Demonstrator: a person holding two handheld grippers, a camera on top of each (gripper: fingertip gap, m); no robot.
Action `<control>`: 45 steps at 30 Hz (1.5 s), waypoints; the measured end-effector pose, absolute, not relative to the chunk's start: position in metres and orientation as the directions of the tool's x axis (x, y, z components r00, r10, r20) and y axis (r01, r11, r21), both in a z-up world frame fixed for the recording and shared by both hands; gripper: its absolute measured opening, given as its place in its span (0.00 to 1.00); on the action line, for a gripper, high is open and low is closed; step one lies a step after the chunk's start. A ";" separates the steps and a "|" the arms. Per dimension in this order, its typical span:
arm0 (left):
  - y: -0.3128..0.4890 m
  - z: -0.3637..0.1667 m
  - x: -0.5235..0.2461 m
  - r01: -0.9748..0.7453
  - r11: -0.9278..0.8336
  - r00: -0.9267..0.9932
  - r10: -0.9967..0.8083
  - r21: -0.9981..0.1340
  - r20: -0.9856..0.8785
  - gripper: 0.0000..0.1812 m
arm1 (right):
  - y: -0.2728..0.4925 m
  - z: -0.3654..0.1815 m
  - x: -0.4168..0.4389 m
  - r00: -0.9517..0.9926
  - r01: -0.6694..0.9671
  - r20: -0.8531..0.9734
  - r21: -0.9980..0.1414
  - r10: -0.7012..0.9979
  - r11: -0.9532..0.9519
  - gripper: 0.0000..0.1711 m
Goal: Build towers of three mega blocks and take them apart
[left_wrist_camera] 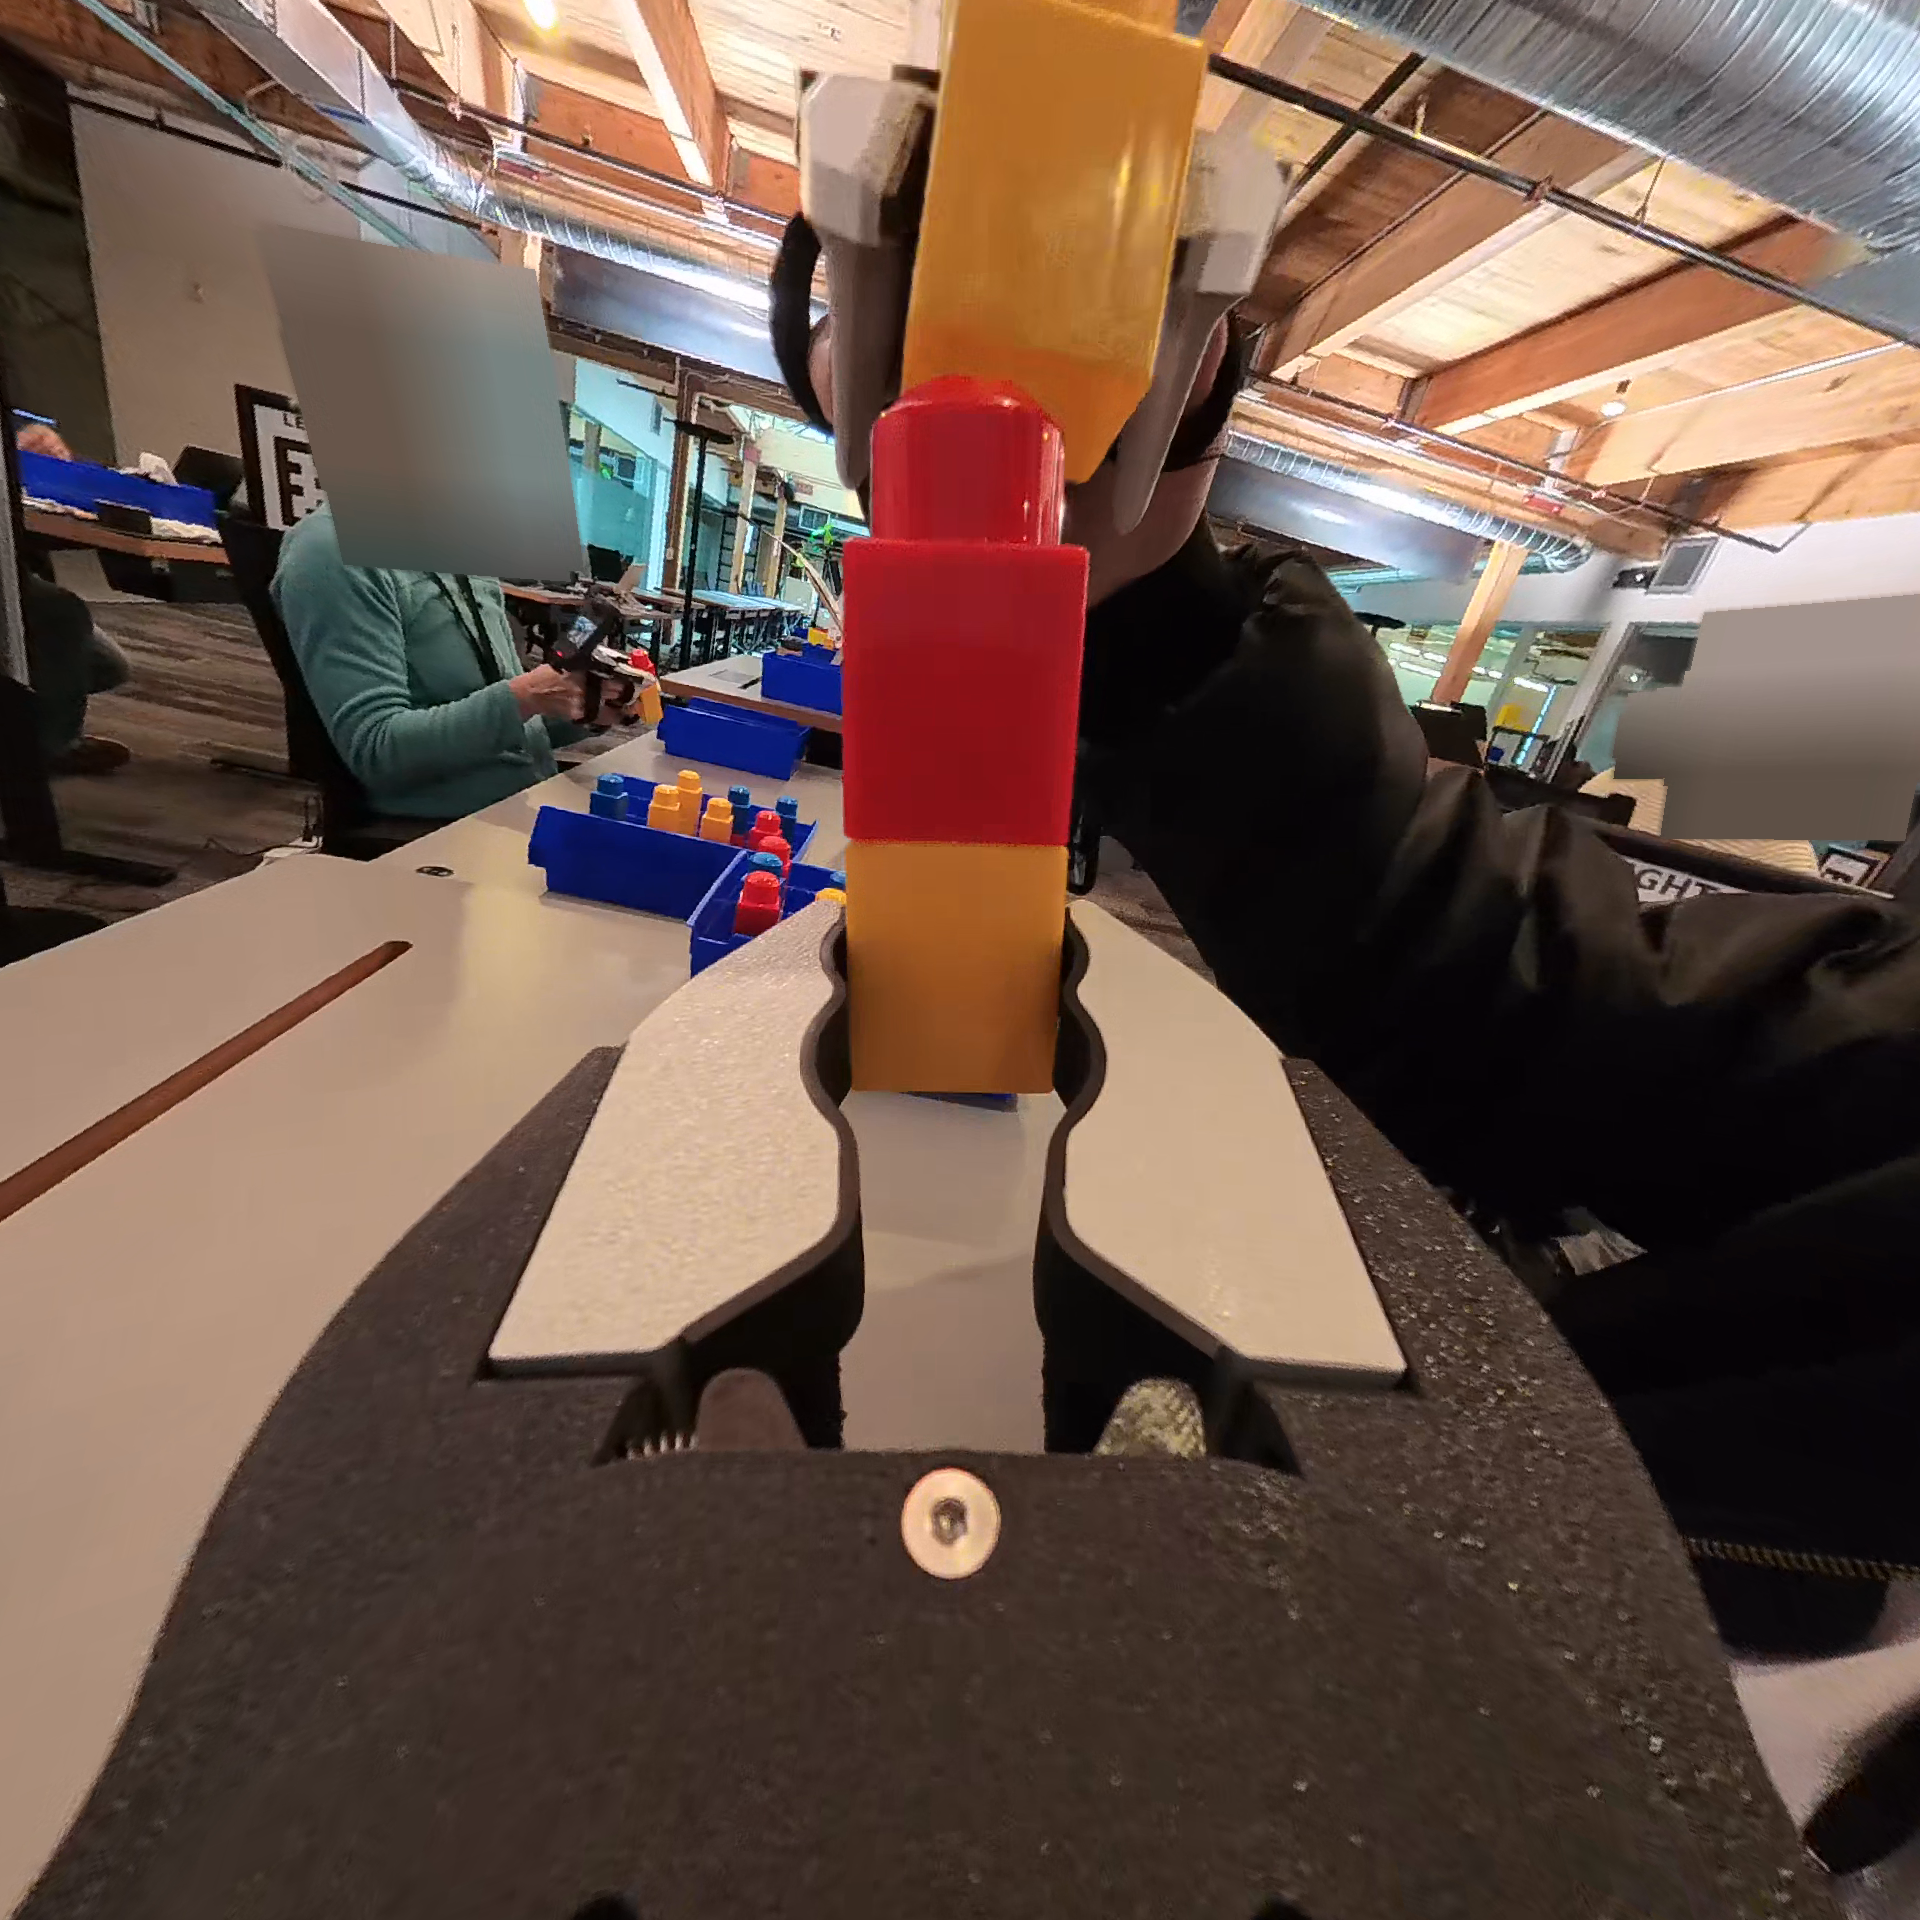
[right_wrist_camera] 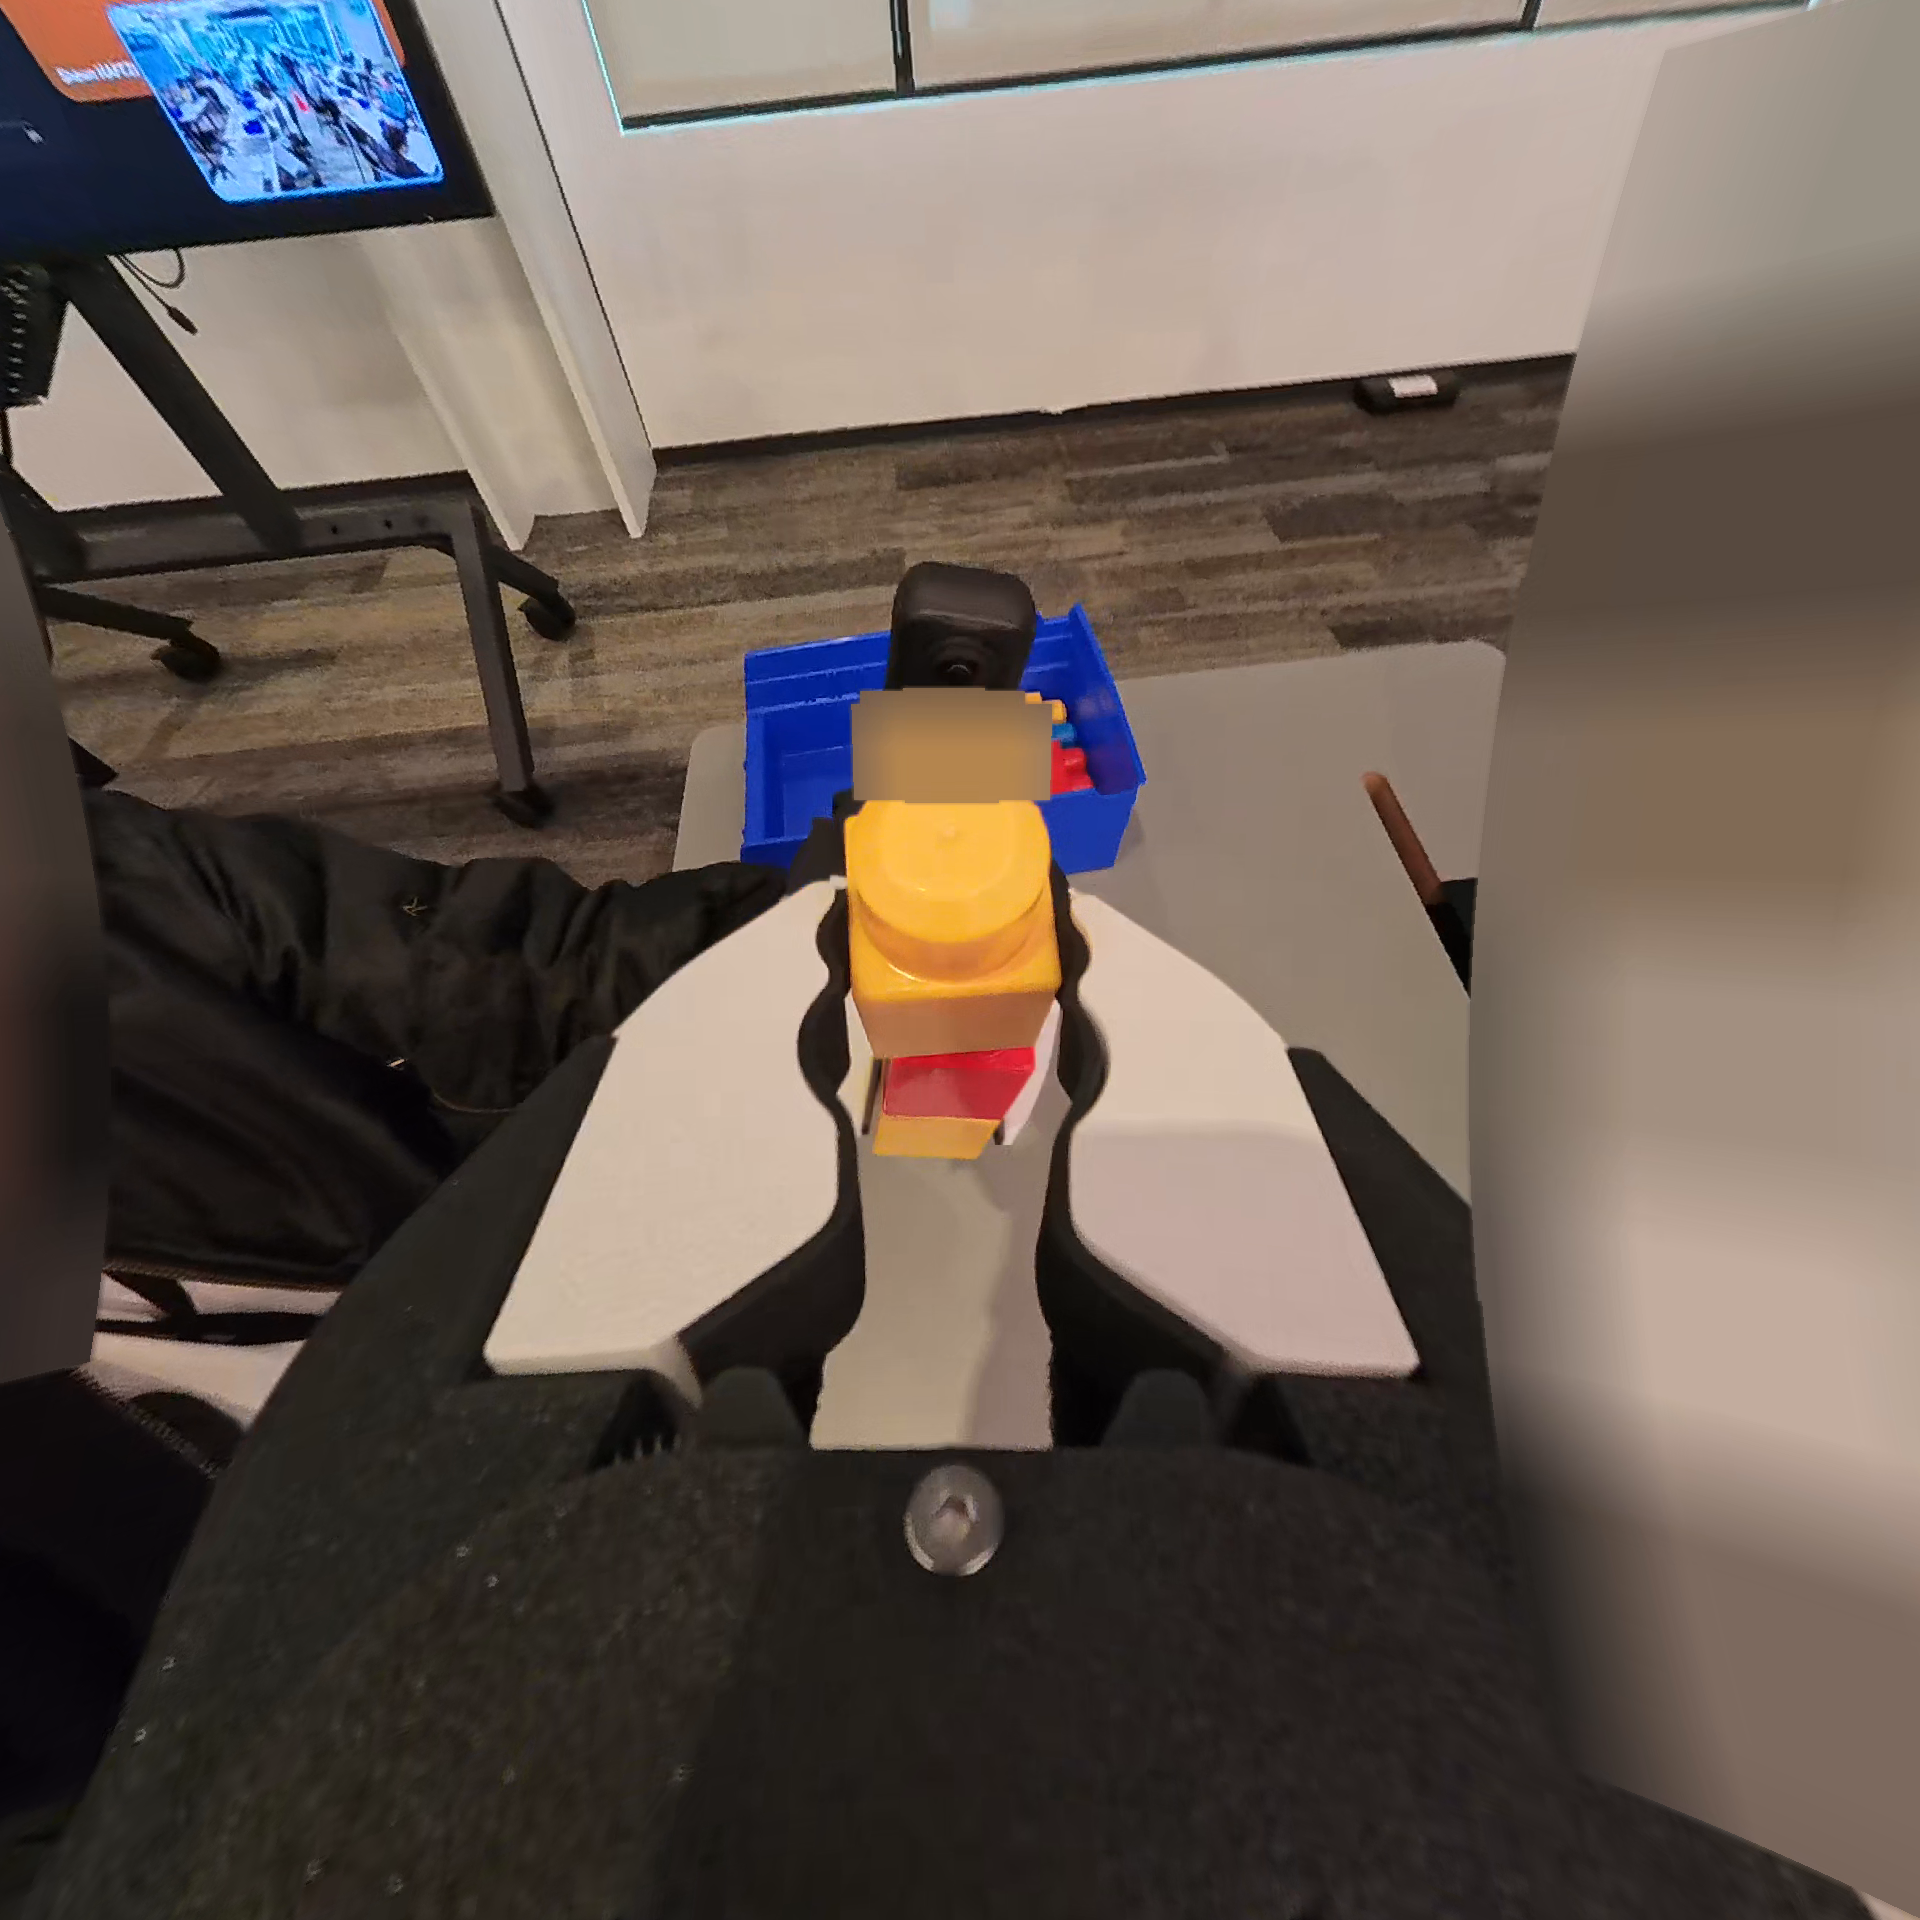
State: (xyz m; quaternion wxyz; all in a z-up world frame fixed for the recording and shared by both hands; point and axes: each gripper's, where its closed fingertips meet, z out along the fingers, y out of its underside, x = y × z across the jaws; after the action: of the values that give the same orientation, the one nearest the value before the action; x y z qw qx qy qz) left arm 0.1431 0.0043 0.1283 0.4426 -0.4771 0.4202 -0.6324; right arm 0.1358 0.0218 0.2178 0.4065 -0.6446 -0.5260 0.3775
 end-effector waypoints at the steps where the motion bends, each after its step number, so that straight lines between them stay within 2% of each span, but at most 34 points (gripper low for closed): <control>1: 0.004 0.129 0.142 0.159 -0.249 -0.154 -0.962 -0.955 0.226 0.20 | 0.022 0.217 0.135 0.161 0.386 -0.059 -0.915 0.985 -0.118 0.21; 10: -0.003 0.132 0.142 0.162 -0.214 -0.160 -0.969 -0.963 0.188 0.20 | 0.018 0.207 0.127 0.180 0.501 -0.111 -0.845 0.977 -0.188 0.21; 27: -0.007 0.128 0.146 0.120 -0.204 -0.145 -0.972 -0.971 0.186 0.19 | 0.014 0.197 0.129 0.259 0.512 -0.204 -0.800 0.944 -0.313 0.21; 31: -0.008 0.122 0.149 0.079 -0.203 -0.149 -0.970 -0.976 0.190 0.19 | 0.011 0.189 0.136 0.271 0.583 -0.179 -0.751 0.946 -0.309 0.21; 40: -0.013 0.117 0.151 0.034 -0.191 -0.159 -0.970 -0.981 0.184 0.19 | 0.005 0.184 0.140 0.268 0.624 -0.165 -0.721 0.949 -0.302 0.21; 43: -0.011 0.121 0.150 0.062 -0.191 -0.154 -0.972 -0.980 0.180 0.20 | 0.008 0.187 0.138 0.263 0.592 -0.140 -0.758 0.955 -0.274 0.21; 45: -0.013 0.127 0.147 0.091 -0.210 -0.176 -0.966 -0.974 0.192 0.20 | 0.007 0.191 0.136 0.226 0.571 -0.045 -0.803 0.973 -0.170 0.22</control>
State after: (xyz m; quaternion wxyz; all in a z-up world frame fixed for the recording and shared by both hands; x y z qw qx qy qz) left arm 0.1466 -0.0131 0.1273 0.4298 -0.4767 0.4586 -0.6145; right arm 0.1362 0.0074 0.1911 0.3399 -0.7055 -0.5473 0.2954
